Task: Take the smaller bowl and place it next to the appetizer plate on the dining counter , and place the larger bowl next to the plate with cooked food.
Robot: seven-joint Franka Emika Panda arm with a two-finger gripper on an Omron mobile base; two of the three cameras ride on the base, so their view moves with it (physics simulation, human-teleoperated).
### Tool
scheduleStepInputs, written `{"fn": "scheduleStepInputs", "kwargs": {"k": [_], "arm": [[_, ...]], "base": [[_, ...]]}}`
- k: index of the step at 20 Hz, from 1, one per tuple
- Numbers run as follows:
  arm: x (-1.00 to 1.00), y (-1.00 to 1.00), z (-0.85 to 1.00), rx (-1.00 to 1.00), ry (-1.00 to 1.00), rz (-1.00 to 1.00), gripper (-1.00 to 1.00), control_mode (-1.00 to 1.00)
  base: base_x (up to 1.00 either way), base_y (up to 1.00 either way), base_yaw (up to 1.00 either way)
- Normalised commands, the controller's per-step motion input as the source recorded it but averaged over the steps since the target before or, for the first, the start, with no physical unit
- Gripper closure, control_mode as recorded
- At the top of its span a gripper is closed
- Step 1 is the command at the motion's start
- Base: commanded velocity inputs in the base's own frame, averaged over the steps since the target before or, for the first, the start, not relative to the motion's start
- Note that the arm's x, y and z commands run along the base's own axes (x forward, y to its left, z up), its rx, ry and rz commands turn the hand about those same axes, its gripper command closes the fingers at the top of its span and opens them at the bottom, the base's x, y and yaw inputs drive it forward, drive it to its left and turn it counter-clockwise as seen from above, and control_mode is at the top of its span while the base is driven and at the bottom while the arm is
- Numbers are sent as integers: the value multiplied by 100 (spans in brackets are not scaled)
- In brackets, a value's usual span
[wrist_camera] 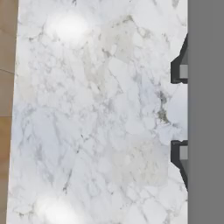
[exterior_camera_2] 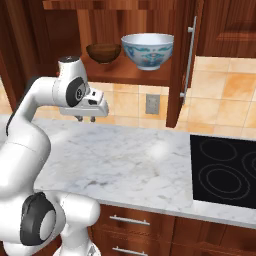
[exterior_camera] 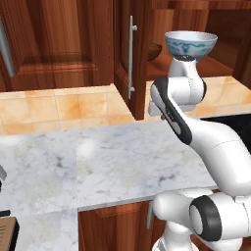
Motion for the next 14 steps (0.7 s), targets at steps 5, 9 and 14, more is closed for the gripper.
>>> {"fn": "scheduleStepInputs", "kwargs": {"k": [5,9,14], "arm": [[-55,-39,6,1,-28,-1,-100,-100],[-74,-4,40,0,-67,-5,-100,-100],[-57,-4,61,0,-56,-11,-100,-100]], "base": [[0,0,0],[0,0,0],[0,0,0]]}}
